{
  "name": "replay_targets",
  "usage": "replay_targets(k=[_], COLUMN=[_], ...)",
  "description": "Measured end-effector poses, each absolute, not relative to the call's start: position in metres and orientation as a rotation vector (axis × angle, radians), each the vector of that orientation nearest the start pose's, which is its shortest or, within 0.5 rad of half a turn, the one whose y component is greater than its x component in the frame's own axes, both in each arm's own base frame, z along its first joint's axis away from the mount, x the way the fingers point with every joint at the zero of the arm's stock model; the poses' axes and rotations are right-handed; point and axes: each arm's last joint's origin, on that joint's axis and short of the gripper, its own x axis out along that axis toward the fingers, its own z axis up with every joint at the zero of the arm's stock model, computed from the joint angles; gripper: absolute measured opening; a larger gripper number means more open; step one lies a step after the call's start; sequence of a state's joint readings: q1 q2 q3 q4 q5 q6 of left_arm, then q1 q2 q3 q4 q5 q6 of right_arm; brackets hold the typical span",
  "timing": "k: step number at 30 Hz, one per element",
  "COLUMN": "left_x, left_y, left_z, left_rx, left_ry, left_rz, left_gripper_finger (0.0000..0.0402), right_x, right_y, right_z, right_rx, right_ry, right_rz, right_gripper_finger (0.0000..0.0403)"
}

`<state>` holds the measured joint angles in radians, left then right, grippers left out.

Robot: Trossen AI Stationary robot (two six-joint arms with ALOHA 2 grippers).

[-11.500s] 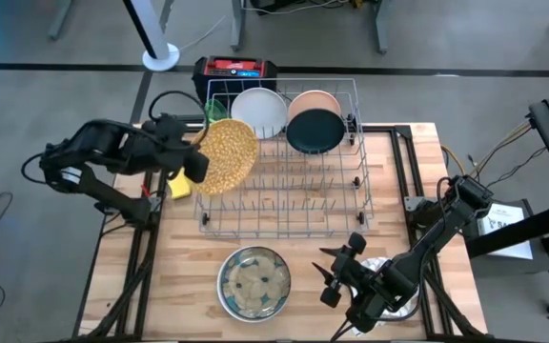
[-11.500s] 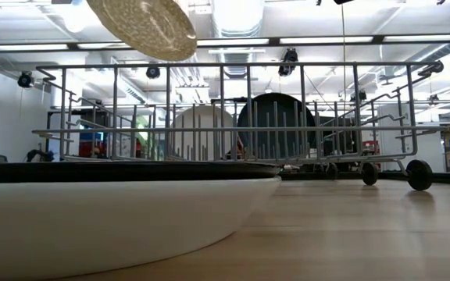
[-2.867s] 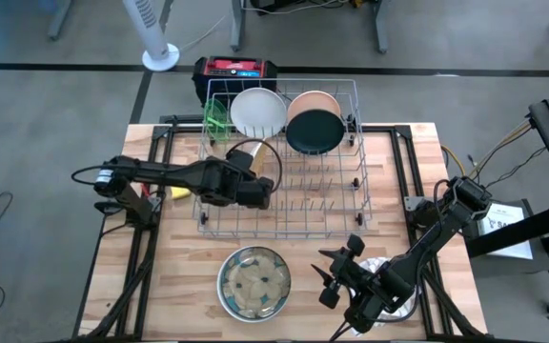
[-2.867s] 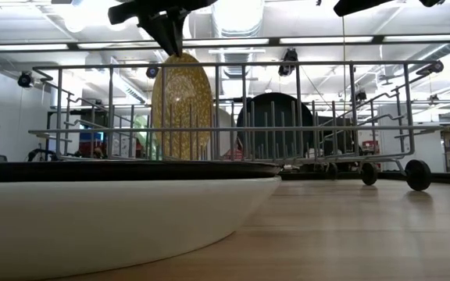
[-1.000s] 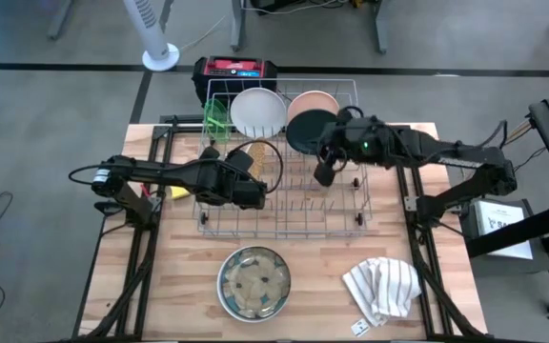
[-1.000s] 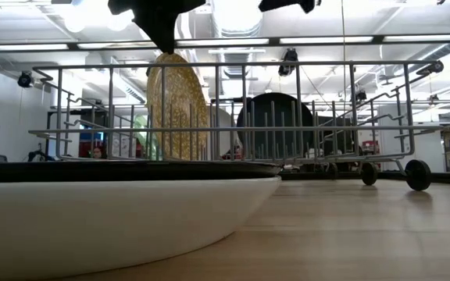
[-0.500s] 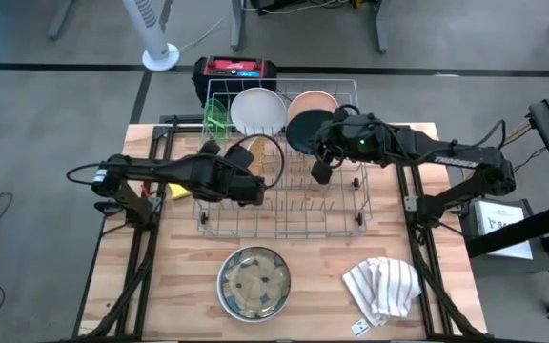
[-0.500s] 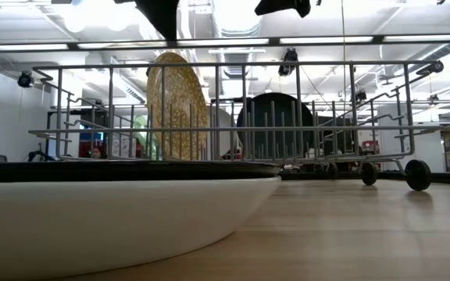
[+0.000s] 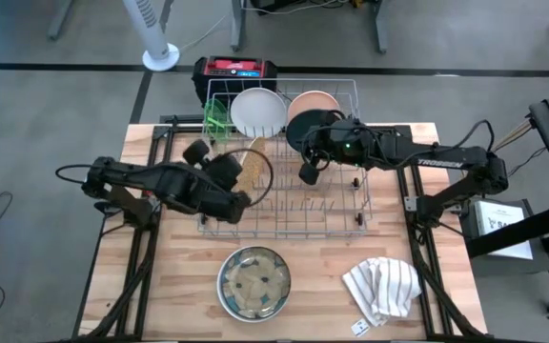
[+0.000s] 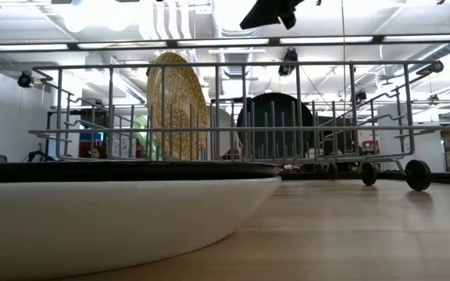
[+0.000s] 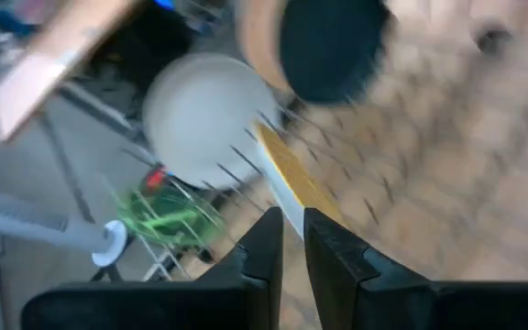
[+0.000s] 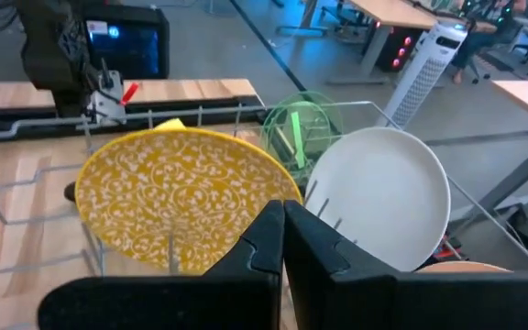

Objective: Sort dishes
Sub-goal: Adjust the yellow plate on the dish rack

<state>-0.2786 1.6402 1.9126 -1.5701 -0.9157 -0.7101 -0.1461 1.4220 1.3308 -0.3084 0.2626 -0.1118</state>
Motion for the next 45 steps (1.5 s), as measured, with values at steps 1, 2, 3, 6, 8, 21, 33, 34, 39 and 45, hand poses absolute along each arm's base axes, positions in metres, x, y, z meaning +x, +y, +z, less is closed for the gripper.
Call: replay_targets(k=[1,2,3,6,8,21,33,34,39,45], left_x=[0.275,0.274,0.272,0.266,0.259,0.24,0.221,0.218,0.21,0.209], left_y=[-0.059,-0.063,-0.066,-0.076,-0.082,-0.094,-0.105,-0.107,-0.117,-0.118], left_z=[0.405,0.401,0.398,0.385,0.375,0.314,0.281,0.281,0.279,0.274], left_rx=[0.126,0.133,0.143,0.223,0.291,0.417,0.505,0.501,0.454,0.469], left_ry=[0.85,0.888,0.921,1.013,1.053,1.016,0.861,0.839,0.778,0.755], left_rz=[0.823,0.782,0.744,0.647,0.607,0.578,0.656,0.656,0.631,0.639], left_gripper_finger=[0.0032,0.0027,0.0021,0.0004,0.0002,0.0,0.0,0.0,0.0,0.0], right_x=[0.316,0.317,0.318,0.319,0.32,0.349,0.386,0.388,0.394,0.4], right_y=[-0.054,-0.055,-0.056,-0.058,-0.059,-0.072,-0.075,-0.075,-0.071,-0.069], right_z=[0.364,0.362,0.361,0.362,0.364,0.347,0.317,0.317,0.312,0.308], right_rx=[-0.136,-0.138,-0.14,-0.148,-0.145,-0.114,-0.071,-0.067,-0.058,-0.056], right_ry=[0.423,0.425,0.429,0.416,0.392,0.31,0.237,0.223,0.203,0.175], right_rz=[-0.381,-0.381,-0.383,-0.381,-0.345,-0.219,-0.194,-0.181,-0.134,-0.105], right_gripper_finger=[0.0,0.0,0.0,0.0,0.0,0.0,0.0,0.0,0.0,0.0])
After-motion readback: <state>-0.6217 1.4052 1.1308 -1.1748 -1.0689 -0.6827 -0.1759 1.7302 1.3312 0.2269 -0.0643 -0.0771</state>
